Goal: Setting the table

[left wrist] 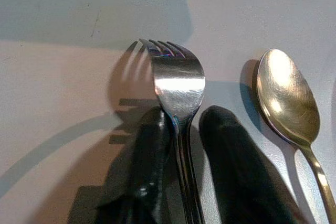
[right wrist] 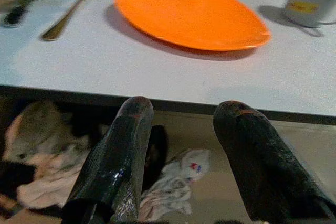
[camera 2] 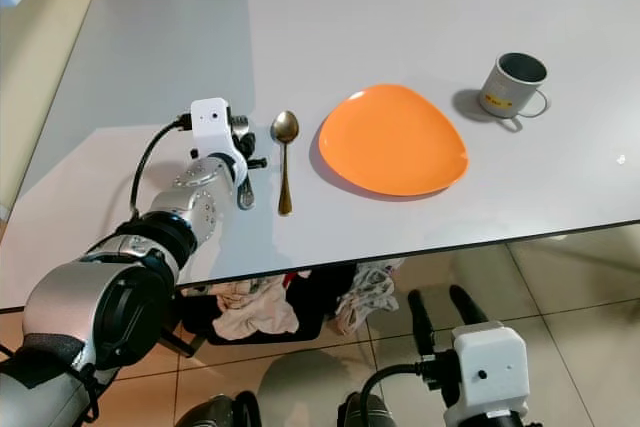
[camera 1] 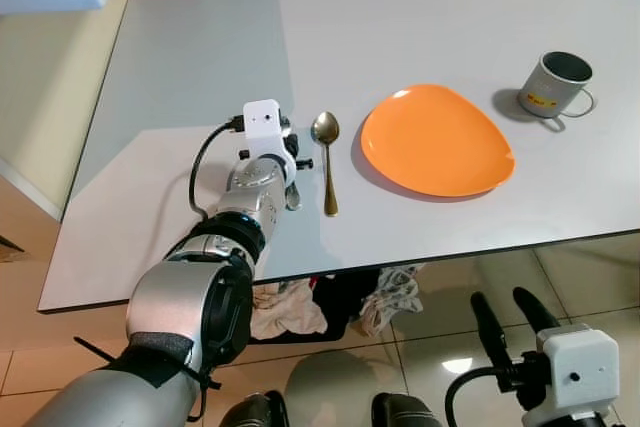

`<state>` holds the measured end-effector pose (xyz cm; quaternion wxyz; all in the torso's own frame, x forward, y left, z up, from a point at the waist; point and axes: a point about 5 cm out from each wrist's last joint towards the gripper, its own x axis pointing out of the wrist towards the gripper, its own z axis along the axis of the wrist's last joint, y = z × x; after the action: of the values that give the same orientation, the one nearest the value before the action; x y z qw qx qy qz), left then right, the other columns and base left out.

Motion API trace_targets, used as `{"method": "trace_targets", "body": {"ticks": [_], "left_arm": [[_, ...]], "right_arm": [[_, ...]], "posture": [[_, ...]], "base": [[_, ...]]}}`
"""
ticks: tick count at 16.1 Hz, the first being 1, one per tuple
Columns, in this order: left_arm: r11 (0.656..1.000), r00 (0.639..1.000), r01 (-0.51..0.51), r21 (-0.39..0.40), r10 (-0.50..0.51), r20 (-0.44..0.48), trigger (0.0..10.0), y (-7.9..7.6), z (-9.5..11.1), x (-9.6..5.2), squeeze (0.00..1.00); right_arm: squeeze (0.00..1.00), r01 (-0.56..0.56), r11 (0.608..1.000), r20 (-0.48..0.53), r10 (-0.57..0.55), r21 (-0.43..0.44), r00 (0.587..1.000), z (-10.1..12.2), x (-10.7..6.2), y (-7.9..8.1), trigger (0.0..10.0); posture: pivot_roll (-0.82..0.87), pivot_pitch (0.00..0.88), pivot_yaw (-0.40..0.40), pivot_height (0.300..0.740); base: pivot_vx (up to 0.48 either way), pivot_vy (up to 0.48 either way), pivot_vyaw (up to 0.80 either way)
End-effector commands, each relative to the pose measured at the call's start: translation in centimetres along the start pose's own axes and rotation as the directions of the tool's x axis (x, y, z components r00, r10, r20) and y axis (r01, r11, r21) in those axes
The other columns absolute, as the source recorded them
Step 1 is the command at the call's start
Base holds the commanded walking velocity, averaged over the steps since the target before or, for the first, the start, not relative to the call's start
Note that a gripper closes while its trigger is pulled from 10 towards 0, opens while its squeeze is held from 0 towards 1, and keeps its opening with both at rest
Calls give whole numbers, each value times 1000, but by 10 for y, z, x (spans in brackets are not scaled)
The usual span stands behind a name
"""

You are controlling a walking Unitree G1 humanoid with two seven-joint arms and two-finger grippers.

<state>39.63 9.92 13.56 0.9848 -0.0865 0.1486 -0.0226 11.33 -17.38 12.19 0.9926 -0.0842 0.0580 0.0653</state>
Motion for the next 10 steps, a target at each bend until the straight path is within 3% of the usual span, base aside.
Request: {"method": "trace_targets", "body": {"ticks": [1, 10], "left_arm": [[1000, 1000, -7, 13, 7, -13, 10000, -1, 1, 0, 1000], [997, 1000, 20, 74, -20, -1, 10000, -1, 5, 1, 1000]], "right_arm": [[0, -38, 999, -10, 38, 12, 999, 1, -4, 2, 10000], [0, -74, 997, -16, 74, 26, 997, 1, -3, 7, 10000]], "posture": [[-376, 160, 32, 740], [-372, 159, 44, 740]], "base": [[0, 0, 0], [0, 0, 0]]}}
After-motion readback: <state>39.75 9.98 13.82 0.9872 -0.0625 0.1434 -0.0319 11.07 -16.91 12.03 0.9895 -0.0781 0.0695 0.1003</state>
